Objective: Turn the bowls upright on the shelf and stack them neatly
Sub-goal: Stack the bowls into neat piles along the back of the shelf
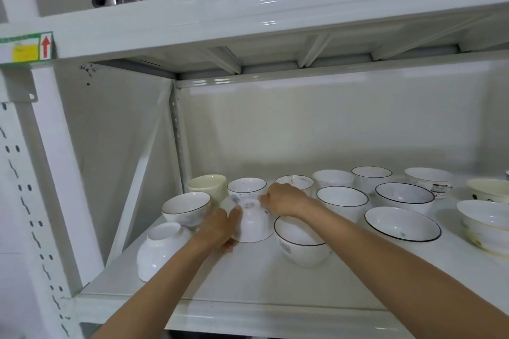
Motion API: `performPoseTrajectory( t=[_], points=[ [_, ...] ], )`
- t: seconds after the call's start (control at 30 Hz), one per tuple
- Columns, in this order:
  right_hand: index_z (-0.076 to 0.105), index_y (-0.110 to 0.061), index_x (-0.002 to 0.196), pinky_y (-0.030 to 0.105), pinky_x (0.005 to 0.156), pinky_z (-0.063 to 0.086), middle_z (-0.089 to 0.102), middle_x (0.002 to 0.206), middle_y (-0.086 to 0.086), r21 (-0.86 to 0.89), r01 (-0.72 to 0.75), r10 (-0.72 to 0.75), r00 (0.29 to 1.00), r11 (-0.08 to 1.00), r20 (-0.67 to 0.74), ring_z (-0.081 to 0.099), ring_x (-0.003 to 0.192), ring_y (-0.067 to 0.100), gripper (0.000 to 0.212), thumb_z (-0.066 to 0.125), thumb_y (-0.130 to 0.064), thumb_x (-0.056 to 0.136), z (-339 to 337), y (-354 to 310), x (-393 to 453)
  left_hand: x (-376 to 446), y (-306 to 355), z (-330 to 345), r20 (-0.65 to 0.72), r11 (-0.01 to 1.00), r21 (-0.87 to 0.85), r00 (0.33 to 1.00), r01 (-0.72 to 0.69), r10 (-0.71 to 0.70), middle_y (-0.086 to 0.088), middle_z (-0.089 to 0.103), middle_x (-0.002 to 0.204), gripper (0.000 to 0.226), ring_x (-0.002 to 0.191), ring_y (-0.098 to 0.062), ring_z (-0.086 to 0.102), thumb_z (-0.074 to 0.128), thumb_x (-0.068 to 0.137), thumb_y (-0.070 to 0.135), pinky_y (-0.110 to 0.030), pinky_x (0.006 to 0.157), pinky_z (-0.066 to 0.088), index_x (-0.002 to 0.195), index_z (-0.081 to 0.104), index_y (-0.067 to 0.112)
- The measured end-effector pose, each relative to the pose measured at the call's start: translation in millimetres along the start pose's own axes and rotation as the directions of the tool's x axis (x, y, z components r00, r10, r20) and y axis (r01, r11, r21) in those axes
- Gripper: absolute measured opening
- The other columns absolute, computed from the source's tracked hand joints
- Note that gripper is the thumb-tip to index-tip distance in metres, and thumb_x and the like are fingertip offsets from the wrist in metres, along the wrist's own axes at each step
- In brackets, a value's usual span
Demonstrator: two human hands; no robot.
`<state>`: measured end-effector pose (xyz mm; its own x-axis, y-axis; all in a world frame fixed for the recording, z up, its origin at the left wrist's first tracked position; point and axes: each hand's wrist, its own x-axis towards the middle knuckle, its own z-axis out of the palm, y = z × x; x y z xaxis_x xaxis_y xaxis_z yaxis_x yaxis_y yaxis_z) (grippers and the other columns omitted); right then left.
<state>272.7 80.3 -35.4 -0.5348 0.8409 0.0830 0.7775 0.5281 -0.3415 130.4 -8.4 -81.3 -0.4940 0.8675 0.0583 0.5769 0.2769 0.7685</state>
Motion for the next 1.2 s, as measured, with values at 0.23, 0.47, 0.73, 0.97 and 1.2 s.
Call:
performPoseTrajectory(
  t=[0.23,0.47,0.73,0.97,1.2],
  points=[
    [0.055,-0.005,0.114,0.031,0.077,0.042,0.061,0.121,0.017,0.023,-0.093,0.089,0.986,0.995,0.140,0.061,0.102,0.032,0.043,0.030,-0.038,0.101,11,-21,18,2,2,3,0.095,0.982,-0.138,0.988,0.131,-0.119,-0.014,0.064,0.065,0.063,0.039,-0.018,0.056,0.033,0.094,0.061,-0.022,0.041,0.050,0.096,0.053,0.002],
    [0.038,-0.013,0.072,0.032,0.083,0.051,0.067,0.112,0.023,0.057,-0.091,0.086,0.992,0.994,0.092,0.057,0.065,0.027,0.033,0.038,-0.031,0.099,12,-27,9,7,-3,0,0.105,0.972,-0.214,0.991,0.099,-0.078,-0.019,0.067,0.070,0.064,0.043,-0.019,0.063,0.041,0.093,0.058,-0.025,0.053,0.055,0.110,0.051,-0.003],
    [0.051,-0.010,0.085,0.033,0.074,0.054,0.071,0.092,0.015,0.228,-0.029,0.051,0.995,0.973,-0.091,0.070,0.078,0.036,0.030,0.038,-0.034,0.097,-5,-29,-3,2,2,-8,-0.130,0.953,-0.253,0.982,-0.169,0.140,-0.018,0.065,0.079,0.055,0.042,-0.016,0.063,0.059,0.089,0.048,-0.025,0.045,0.053,0.107,0.038,0.000],
    [0.059,0.006,0.099,0.042,0.067,0.061,0.070,0.088,0.023,0.731,-0.089,0.179,0.983,0.677,-0.046,0.071,0.064,0.038,0.026,0.044,-0.014,0.093,-28,-25,-6,-3,-4,-26,-0.272,0.908,-0.035,0.878,-0.417,0.393,-0.004,0.048,0.115,0.080,0.100,-0.021,0.057,0.076,0.065,0.054,-0.038,0.085,0.054,0.126,0.041,0.015],
    [0.054,-0.001,0.092,0.020,0.045,0.051,0.067,0.066,0.016,0.720,-0.283,0.135,0.957,0.633,0.258,0.067,0.047,0.023,0.043,0.035,-0.039,0.100,-32,-16,-5,-18,-17,-26,-0.287,0.778,0.095,0.731,-0.622,0.619,0.008,0.033,0.122,0.076,0.097,-0.016,0.058,0.082,0.069,0.035,-0.030,0.088,0.053,0.133,0.040,0.033]
  ],
)
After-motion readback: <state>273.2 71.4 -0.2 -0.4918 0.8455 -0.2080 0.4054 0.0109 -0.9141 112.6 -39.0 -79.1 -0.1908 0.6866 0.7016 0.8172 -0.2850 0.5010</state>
